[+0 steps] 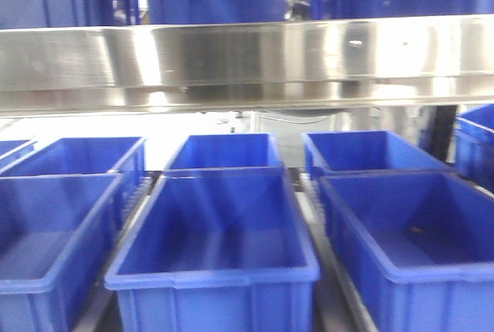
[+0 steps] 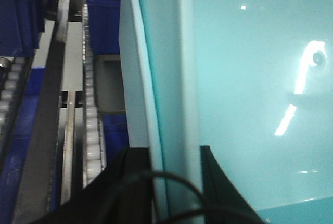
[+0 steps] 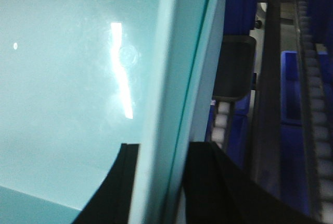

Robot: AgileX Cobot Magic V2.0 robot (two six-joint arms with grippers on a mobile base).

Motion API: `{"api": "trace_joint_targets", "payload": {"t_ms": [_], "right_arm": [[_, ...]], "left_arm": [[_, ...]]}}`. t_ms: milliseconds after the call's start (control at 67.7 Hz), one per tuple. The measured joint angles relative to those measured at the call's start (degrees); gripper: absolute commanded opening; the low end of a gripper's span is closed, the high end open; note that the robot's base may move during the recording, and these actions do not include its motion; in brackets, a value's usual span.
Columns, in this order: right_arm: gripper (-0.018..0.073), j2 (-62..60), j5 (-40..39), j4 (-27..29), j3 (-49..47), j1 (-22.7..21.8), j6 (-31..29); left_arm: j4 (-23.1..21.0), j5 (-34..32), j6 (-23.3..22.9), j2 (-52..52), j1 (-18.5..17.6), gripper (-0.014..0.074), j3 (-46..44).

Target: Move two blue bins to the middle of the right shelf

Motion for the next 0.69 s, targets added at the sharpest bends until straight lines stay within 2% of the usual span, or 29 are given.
{"api": "trace_joint_targets", "payload": {"t_ms": [694], "right_arm": [[-0.0155, 0.0, 0.1, 0.0, 0.0, 0.0, 0.0]], "left_arm": [[-0.1, -0.1, 0.2, 0.0, 0.0, -0.0111, 0.0]]}}
